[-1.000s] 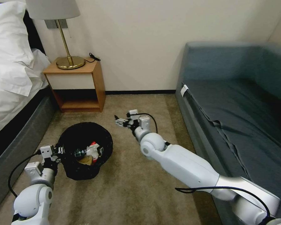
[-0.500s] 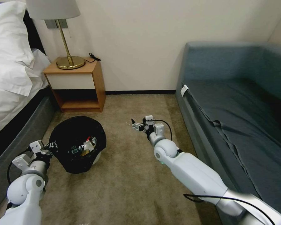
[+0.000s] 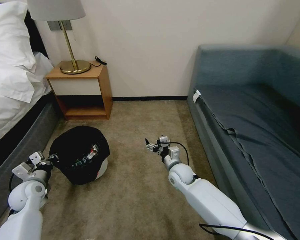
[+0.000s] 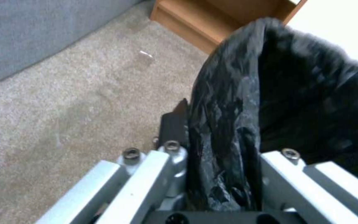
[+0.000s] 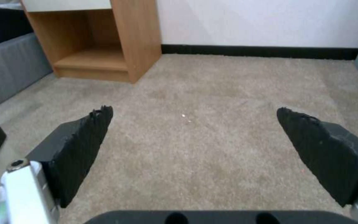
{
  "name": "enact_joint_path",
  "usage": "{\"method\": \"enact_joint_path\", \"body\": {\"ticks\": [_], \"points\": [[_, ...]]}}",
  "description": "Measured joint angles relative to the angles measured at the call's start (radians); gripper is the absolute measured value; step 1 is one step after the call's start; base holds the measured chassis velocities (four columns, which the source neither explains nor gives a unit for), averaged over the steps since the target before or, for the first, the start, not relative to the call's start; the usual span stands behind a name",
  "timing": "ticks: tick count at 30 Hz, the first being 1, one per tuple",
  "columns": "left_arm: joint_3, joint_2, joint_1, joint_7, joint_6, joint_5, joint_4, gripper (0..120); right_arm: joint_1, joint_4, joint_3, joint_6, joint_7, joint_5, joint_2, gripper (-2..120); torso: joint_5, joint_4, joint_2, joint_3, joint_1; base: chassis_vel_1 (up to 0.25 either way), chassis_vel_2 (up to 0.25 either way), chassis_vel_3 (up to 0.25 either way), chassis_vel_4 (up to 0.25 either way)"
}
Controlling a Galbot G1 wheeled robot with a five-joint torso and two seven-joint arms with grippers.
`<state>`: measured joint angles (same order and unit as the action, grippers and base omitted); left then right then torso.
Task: Pick up the trash bin, then pick up the garbage on the floor and place it into the trash bin.
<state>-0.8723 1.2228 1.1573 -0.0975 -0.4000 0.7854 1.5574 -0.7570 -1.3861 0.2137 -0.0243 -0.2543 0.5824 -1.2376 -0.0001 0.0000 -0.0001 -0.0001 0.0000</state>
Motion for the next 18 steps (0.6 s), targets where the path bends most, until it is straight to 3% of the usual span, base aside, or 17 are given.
{"method": "enact_joint_path", "body": {"ticks": [8, 9, 12, 18], "points": [[0.004, -0.009, -0.001, 0.002, 0.002, -0.013, -0.008, 46, -0.008, 0.003, -0.007, 0.001, 0.001, -0.003, -0.007, 100, 0.0002, 0.0000, 0.000, 0.000, 0.000, 0.000, 0.000, 0.000, 0.000], [0.004, -0.009, -0.001, 0.002, 0.002, -0.013, -0.008, 46, -0.008, 0.003, -0.007, 0.001, 0.001, -0.003, -0.007, 100, 0.0002, 0.0000, 0.000, 0.000, 0.000, 0.000, 0.000, 0.000, 0.000], [-0.002, -0.013, 0.013, 0.005, 0.008, -0.014, -0.003, 62, -0.008, 0.003, 0.001, 0.000, -0.001, -0.003, -0.014, 100, 0.0001, 0.0001, 0.000, 0.000, 0.000, 0.000, 0.000, 0.000, 0.000], [-0.014, -0.017, 0.051, 0.005, 0.009, -0.021, 0.033, 80, -0.008, 0.002, 0.005, -0.002, -0.003, -0.008, -0.018, 100, 0.0001, -0.0001, 0.000, 0.000, 0.000, 0.000, 0.000, 0.000, 0.000]]}}
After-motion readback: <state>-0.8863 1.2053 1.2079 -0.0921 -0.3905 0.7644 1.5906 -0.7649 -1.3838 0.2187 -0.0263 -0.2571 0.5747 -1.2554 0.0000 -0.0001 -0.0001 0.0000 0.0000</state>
